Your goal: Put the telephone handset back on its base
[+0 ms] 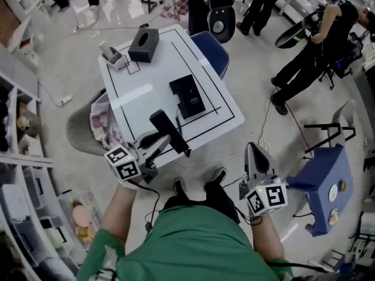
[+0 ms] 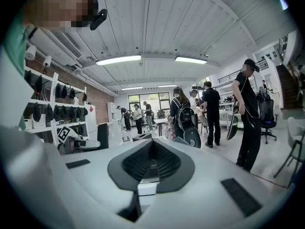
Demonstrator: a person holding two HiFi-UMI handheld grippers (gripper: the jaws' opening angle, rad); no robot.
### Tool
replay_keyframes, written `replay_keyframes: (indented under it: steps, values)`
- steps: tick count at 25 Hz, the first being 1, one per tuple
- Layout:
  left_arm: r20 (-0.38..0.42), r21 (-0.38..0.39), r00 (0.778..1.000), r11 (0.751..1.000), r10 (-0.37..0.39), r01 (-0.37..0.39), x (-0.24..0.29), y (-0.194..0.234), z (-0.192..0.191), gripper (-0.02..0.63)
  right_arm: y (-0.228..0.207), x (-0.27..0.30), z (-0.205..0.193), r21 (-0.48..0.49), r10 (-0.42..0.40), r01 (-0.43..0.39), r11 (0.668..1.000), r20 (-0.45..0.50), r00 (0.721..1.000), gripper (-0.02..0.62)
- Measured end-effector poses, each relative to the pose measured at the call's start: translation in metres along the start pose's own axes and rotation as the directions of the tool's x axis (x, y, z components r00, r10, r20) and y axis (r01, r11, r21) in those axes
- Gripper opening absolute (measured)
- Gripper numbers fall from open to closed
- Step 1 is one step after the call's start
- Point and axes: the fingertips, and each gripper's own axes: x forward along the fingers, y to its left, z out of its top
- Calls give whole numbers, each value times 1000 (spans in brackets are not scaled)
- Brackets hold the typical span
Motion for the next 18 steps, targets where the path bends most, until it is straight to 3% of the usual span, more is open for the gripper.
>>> replay_keyframes:
  steps: [9,18]
  values:
    - [-84,-66,996,997,30,-36,55,50,-10,79,-39,79,7,35,173,-174,984,10,985,23]
    - [-183,-112,978,987,96,-118,105,113,-28,80,-95,147,2,74,358,-354,932,-65,931,23]
